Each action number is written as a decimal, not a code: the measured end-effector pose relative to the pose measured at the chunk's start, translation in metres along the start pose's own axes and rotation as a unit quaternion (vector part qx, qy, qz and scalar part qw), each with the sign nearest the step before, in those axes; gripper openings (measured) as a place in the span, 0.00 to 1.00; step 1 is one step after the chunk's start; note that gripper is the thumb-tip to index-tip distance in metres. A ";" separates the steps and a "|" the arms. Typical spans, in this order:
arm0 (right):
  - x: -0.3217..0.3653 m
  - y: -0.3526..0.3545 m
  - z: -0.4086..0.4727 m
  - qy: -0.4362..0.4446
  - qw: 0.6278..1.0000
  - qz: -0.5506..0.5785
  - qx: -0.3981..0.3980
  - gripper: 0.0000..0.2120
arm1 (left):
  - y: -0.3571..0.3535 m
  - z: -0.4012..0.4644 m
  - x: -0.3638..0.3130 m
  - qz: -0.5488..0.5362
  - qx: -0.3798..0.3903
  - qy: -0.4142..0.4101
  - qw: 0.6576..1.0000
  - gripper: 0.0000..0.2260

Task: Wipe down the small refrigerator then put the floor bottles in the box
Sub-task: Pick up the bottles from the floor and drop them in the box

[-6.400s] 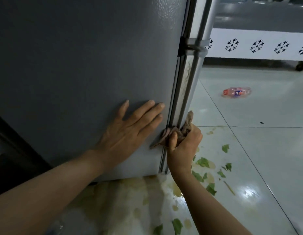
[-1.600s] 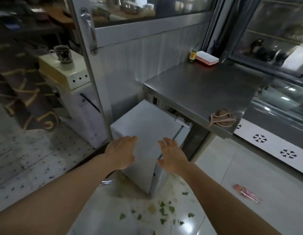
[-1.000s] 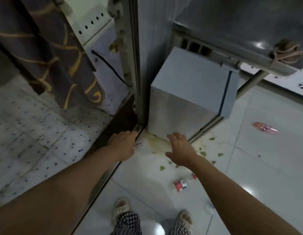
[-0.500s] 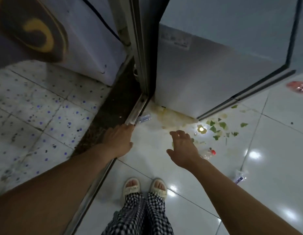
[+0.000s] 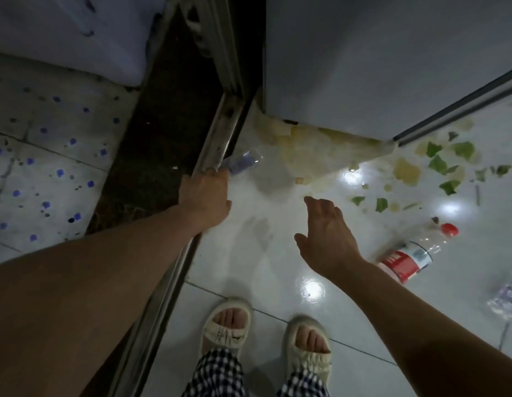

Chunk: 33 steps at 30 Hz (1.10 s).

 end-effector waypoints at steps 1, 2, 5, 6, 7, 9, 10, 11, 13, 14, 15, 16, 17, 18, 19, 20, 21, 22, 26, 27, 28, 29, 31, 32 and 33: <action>-0.001 -0.012 0.010 -0.003 1.000 0.005 0.000 0.33 | -0.012 0.011 0.004 0.019 -0.006 0.002 1.000 0.25; -0.002 -0.024 0.020 -0.006 1.000 0.010 -0.001 0.33 | -0.024 0.022 0.008 0.038 -0.012 0.005 0.999 0.25; -0.007 -0.052 0.047 -0.017 1.000 0.023 -0.013 0.33 | -0.054 0.054 0.019 0.067 -0.033 0.006 0.997 0.27; -0.009 -0.060 0.054 -0.019 0.999 0.027 -0.017 0.33 | -0.062 0.064 0.022 0.064 -0.047 0.005 0.997 0.28; -0.011 -0.067 0.061 -0.022 0.999 0.032 -0.021 0.33 | -0.069 0.073 0.025 0.055 -0.063 0.005 0.996 0.28; -0.016 -0.079 0.072 -0.027 0.998 0.046 -0.029 0.32 | -0.078 0.088 0.029 0.044 -0.079 0.014 0.996 0.28; -0.019 -0.085 0.076 -0.029 0.998 0.053 -0.034 0.32 | -0.082 0.096 0.029 0.042 -0.075 0.021 0.996 0.28; -0.021 -0.090 0.079 -0.032 0.997 0.060 -0.039 0.32 | -0.085 0.102 0.029 0.039 -0.066 0.027 0.997 0.28; -0.028 -0.099 0.083 -0.039 0.995 0.072 -0.049 0.32 | -0.090 0.111 0.027 0.032 -0.052 0.033 0.998 0.27; -0.031 -0.102 0.083 -0.044 0.995 0.079 -0.053 0.33 | -0.092 0.113 0.026 0.037 -0.047 0.031 0.998 0.26; -0.035 -0.105 0.082 -0.048 0.993 0.087 -0.057 0.33 | -0.094 0.115 0.023 0.051 -0.042 0.025 0.998 0.25; -0.039 -0.107 0.081 -0.053 0.992 0.095 -0.060 0.33 | -0.095 0.115 0.020 0.065 -0.035 0.019 0.997 0.25; -0.045 -0.109 0.078 -0.060 0.991 0.102 -0.062 0.33 | -0.096 0.114 0.015 0.071 -0.028 0.014 0.997 0.25; -0.051 -0.110 0.074 -0.069 0.990 0.108 -0.065 0.34 | -0.096 0.112 0.010 0.066 -0.022 0.009 0.998 0.26; -0.059 -0.110 0.069 -0.081 0.988 0.113 -0.069 0.34 | -0.097 0.110 0.002 0.051 -0.017 0.003 0.999 0.26; -0.068 -0.110 0.063 -0.095 0.986 0.118 -0.076 0.34 | -0.096 0.107 -0.008 0.033 -0.017 -0.003 0.999 0.26; -0.078 -0.109 0.056 -0.110 0.983 0.123 -0.084 0.34 | -0.095 0.104 -0.020 0.016 -0.021 -0.010 1.000 0.27; -0.089 -0.108 0.049 -0.126 0.979 0.128 -0.091 0.34 | -0.095 0.101 -0.033 0.004 -0.026 -0.019 0.999 0.27; -0.140 -0.106 0.023 -0.220 0.957 0.150 -0.116 0.34 | -0.091 0.094 -0.092 -0.009 -0.026 -0.089 0.996 0.28; -0.153 -0.106 0.018 -0.252 0.947 0.154 -0.126 0.34 | -0.090 0.094 -0.106 -0.009 -0.027 -0.109 0.994 0.28; -0.165 -0.107 0.015 -0.285 0.936 0.156 -0.135 0.35 | -0.088 0.094 -0.120 -0.007 -0.026 -0.128 0.991 0.28; -0.177 -0.109 0.012 -0.318 0.923 0.161 -0.143 0.35 | -0.088 0.095 -0.133 -0.004 -0.023 -0.145 0.989 0.29; -0.198 -0.114 0.012 -0.372 0.896 0.186 -0.155 0.37 | -0.087 0.098 -0.157 0.002 -0.021 -0.173 0.985 0.29; -0.207 -0.117 0.015 -0.392 0.884 0.200 -0.159 0.38 | -0.087 0.099 -0.167 0.007 -0.022 -0.185 0.983 0.28; -0.215 -0.120 0.019 -0.410 0.871 0.216 -0.162 0.38 | -0.088 0.100 -0.176 0.015 -0.027 -0.196 0.980 0.28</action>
Point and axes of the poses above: each hand's wrist, its own z-axis towards the middle knuckle, its own y-axis out of the back of the hand, x = y × z, the point moved 2 cm from there along z, towards the middle knuckle, and after that the axes turned 12 degrees about -y, right-handed, at the moved point
